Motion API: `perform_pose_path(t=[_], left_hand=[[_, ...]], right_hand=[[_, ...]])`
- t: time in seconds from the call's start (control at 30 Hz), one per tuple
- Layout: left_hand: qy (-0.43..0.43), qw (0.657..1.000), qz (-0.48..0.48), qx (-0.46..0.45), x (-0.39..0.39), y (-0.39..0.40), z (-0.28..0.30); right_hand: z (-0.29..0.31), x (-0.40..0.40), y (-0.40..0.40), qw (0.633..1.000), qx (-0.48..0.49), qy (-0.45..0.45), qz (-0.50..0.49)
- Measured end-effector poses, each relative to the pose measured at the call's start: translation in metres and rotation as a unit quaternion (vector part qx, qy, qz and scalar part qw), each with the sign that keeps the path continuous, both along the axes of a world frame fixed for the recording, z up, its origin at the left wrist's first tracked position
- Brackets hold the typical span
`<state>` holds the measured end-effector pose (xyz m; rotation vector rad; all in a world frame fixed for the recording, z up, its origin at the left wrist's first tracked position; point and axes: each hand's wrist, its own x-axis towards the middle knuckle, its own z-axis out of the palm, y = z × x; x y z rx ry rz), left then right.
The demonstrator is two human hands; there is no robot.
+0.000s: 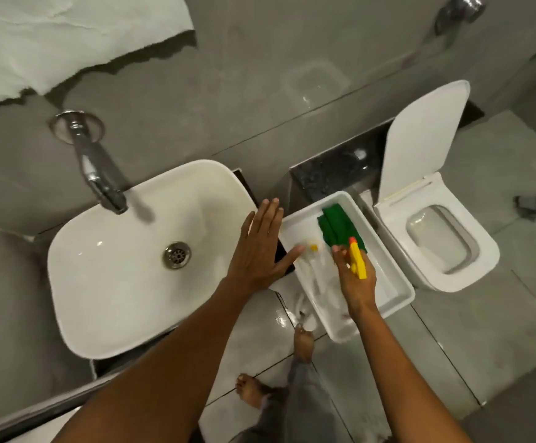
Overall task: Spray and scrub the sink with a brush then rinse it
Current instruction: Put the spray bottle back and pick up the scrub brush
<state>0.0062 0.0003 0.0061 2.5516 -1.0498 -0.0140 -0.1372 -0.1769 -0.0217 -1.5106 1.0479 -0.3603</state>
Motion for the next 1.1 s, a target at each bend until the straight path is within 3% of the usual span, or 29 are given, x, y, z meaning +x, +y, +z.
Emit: perform_pose_path(t=[0.2, 0.5, 0.9, 1.1], left_hand=[[-0.055, 0.998, 0.002, 0.042, 0.006, -0.014, -0.024], [-0.032, 0.994, 0.03, 0.103, 0.005, -0.02, -0.021], [0.004, 0.997, 0.028, 0.077, 0.004, -0.023, -0.014], [0.003, 0.996, 0.027, 0.089, 0.003, -0.023, -0.011]], right_hand=[[-0.053, -0.007, -0.052, 0.998, 0.04, -0.021, -0.042], [-0.115, -0.02, -0.105, 0.997, 0.032, -0.028, -0.069], [-0.156, -0.066, -0.099, 0.989, 0.046, -0.03, -0.136], [-0.164, -0.072, -0.056, 0.939, 0.015, 0.011, -0.344]])
